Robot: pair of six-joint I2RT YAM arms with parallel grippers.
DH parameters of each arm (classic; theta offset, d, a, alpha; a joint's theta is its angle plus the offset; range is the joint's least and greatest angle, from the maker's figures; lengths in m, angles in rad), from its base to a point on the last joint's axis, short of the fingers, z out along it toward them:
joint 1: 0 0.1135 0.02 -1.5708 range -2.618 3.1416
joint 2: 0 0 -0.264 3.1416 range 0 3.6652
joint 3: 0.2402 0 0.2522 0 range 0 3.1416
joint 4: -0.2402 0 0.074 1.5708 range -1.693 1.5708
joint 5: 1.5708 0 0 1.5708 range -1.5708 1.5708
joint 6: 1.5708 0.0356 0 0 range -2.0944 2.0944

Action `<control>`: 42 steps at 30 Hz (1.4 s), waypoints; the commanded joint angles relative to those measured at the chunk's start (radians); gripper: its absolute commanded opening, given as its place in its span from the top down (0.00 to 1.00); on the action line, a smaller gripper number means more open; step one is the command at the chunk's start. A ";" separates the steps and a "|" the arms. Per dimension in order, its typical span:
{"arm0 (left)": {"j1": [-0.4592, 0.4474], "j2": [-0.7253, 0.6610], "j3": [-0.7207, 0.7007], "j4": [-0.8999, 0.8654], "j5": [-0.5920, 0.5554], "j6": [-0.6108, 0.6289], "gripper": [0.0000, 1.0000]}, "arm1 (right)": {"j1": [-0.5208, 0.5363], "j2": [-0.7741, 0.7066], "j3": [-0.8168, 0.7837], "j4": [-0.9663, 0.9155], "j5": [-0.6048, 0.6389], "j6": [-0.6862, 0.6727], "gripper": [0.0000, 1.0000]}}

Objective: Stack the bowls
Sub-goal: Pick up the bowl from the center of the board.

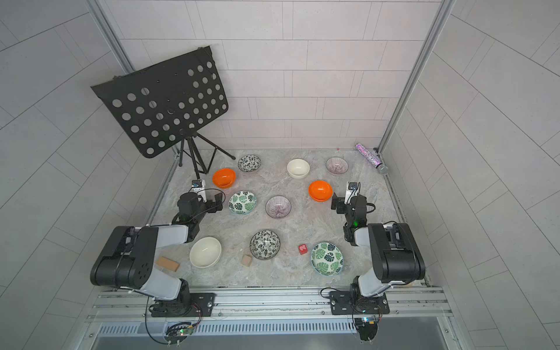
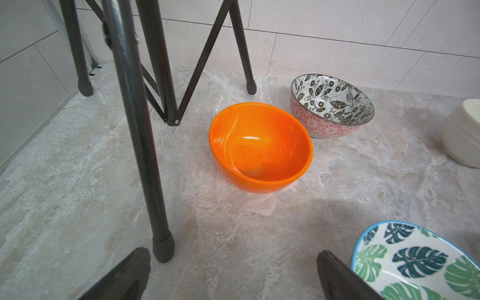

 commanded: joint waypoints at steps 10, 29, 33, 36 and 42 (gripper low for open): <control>-0.003 0.001 -0.008 0.008 0.000 -0.001 0.00 | 0.001 -0.003 0.007 0.007 -0.006 -0.004 0.00; -0.208 -0.300 0.470 -0.930 -0.390 -0.083 0.00 | 0.094 -0.339 0.594 -1.314 0.114 0.185 0.13; -0.358 -0.337 0.639 -1.253 -0.406 -0.165 0.00 | 0.305 -0.409 0.646 -1.578 0.174 0.207 0.15; -0.430 -0.347 0.733 -1.445 -0.351 -0.198 0.00 | 0.449 -0.491 0.657 -1.749 0.191 0.319 0.20; -0.468 -0.409 0.752 -1.615 -0.230 -0.187 0.00 | 0.679 -0.638 0.647 -2.030 0.186 0.580 0.27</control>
